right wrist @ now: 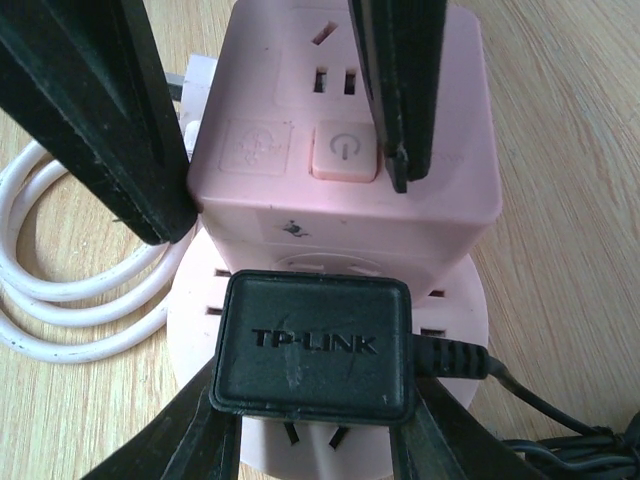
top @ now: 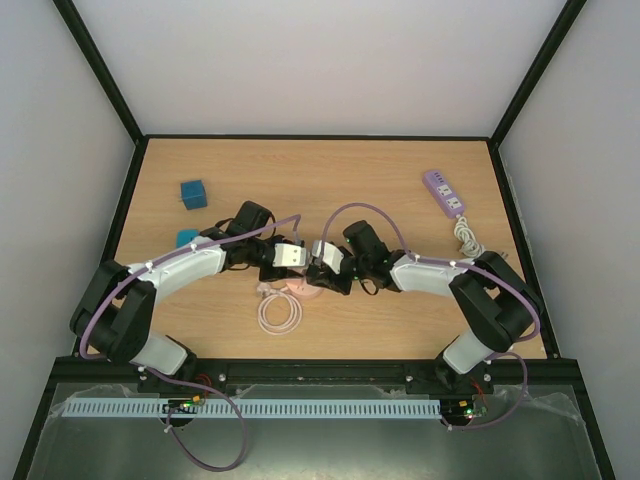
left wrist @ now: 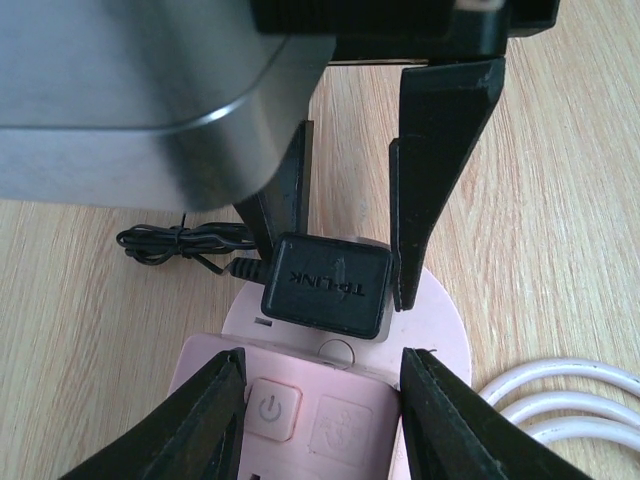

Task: Pull the plug off the socket

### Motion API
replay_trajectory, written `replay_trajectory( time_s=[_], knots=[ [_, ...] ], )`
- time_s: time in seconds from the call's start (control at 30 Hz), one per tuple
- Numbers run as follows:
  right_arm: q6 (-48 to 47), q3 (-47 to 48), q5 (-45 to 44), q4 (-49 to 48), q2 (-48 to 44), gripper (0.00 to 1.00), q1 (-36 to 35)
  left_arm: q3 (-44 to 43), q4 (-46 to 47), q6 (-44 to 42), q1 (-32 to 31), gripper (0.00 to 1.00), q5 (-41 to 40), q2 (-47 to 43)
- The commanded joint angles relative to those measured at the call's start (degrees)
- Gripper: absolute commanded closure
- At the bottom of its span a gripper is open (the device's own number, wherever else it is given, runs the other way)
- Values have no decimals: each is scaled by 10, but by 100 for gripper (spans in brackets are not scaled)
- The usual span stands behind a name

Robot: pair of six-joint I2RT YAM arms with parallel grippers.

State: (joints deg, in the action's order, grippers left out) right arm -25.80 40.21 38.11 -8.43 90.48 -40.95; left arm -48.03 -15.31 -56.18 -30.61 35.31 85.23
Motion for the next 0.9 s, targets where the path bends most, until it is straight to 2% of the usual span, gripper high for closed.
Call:
replay_trajectory(
  time_s=[0.0, 0.23, 0.53, 0.77, 0.87],
  knots=[
    [53, 45, 79, -32, -33, 89, -11, 40, -76, 3, -3, 56, -95, 48],
    [100, 64, 68, -34, -25, 90, -11, 39, -75, 4, -3, 56, -101, 45],
    [15, 11, 64, -46, -56, 90, -11, 43, -74, 6, -4, 56, -103, 48],
    [32, -31, 86, -112, -60, 91, -6, 43, -76, 11, -6, 56, -102, 56],
    [47, -11, 84, -95, -52, 91, -7, 45, -74, 12, -10, 56, -106, 56]
  ],
)
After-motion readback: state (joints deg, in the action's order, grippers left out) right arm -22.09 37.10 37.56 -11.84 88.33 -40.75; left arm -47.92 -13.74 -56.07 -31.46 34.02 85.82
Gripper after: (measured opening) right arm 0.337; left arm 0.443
